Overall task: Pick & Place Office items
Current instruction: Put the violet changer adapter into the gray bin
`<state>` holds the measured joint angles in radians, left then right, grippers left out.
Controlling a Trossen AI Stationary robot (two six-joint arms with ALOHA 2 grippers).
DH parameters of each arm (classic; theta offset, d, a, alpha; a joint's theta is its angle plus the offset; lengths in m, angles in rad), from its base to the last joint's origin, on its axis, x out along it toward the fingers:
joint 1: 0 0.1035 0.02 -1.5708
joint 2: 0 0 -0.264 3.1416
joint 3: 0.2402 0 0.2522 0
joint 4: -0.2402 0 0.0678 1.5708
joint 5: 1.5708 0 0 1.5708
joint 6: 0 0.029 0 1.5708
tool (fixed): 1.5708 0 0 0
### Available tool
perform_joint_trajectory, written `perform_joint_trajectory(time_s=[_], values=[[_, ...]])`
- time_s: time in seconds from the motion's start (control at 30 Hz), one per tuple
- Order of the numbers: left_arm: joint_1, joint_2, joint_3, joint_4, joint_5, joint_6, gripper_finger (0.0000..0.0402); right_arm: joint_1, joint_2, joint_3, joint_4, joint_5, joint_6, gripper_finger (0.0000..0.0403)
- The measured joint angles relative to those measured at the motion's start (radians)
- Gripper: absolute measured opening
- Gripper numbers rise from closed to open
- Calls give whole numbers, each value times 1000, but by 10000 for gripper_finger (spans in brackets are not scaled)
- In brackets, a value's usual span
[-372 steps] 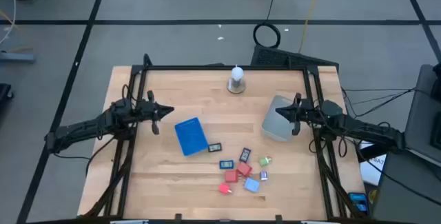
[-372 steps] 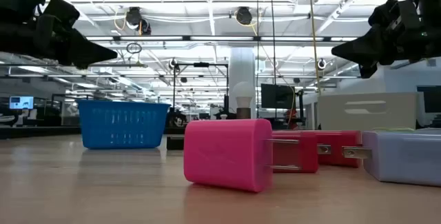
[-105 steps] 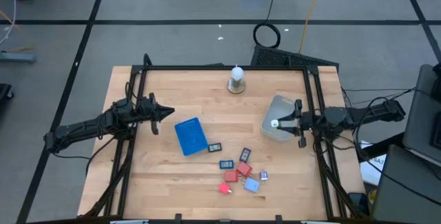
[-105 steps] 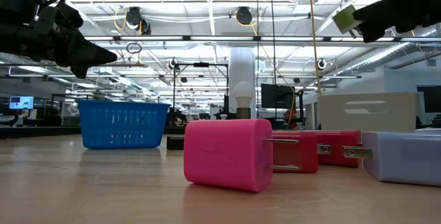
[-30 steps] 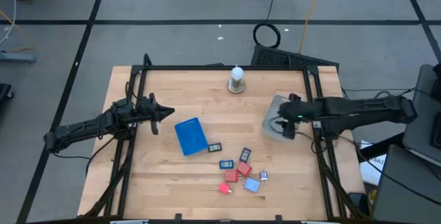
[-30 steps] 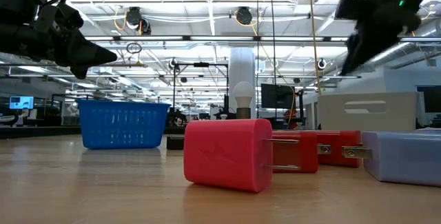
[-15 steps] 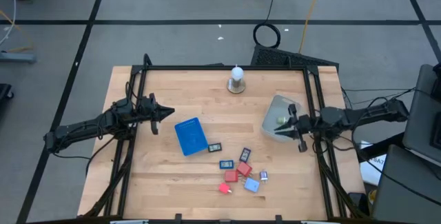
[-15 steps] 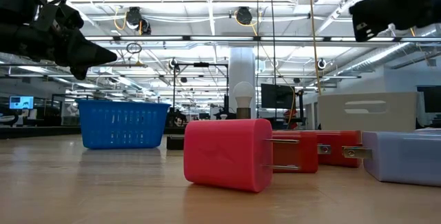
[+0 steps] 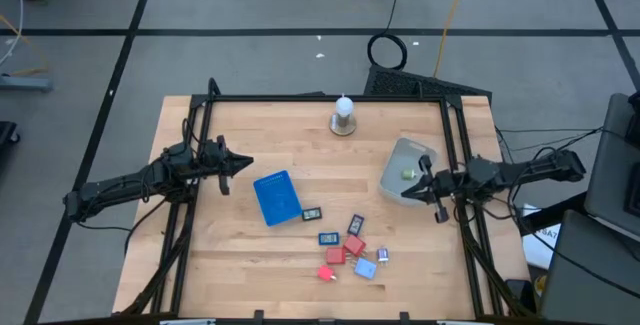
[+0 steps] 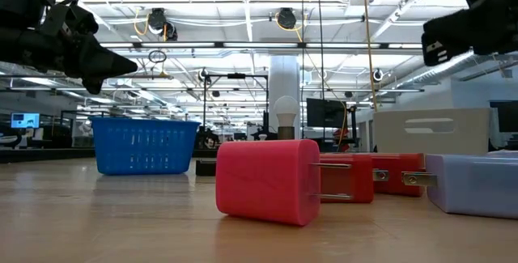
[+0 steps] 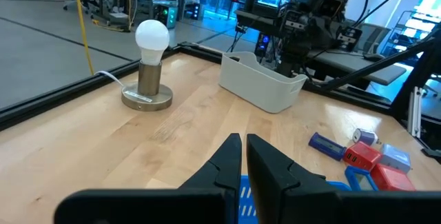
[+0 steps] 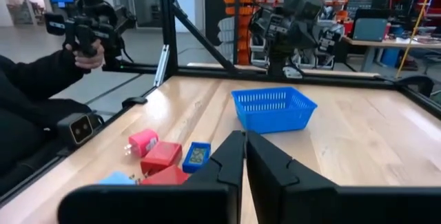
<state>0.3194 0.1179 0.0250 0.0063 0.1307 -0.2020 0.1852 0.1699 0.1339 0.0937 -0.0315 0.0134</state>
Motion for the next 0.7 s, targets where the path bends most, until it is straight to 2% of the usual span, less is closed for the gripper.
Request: perform_joint_trajectory(time_s=[0.17, 0.33, 0.47, 0.7], values=[[0, 0, 0, 0, 0, 0, 24, 0, 21, -7, 35, 3, 1, 4], [0, 0, 0, 0, 0, -2, 24, 0, 100, 29, 74, 2, 47, 4], [0, 0, 0, 0, 0, -3, 24, 3, 243, 135, 40, -53, 130, 3], [0, 0, 0, 0, 0, -3, 24, 79, 564, 385, -191, -74, 188, 3]])
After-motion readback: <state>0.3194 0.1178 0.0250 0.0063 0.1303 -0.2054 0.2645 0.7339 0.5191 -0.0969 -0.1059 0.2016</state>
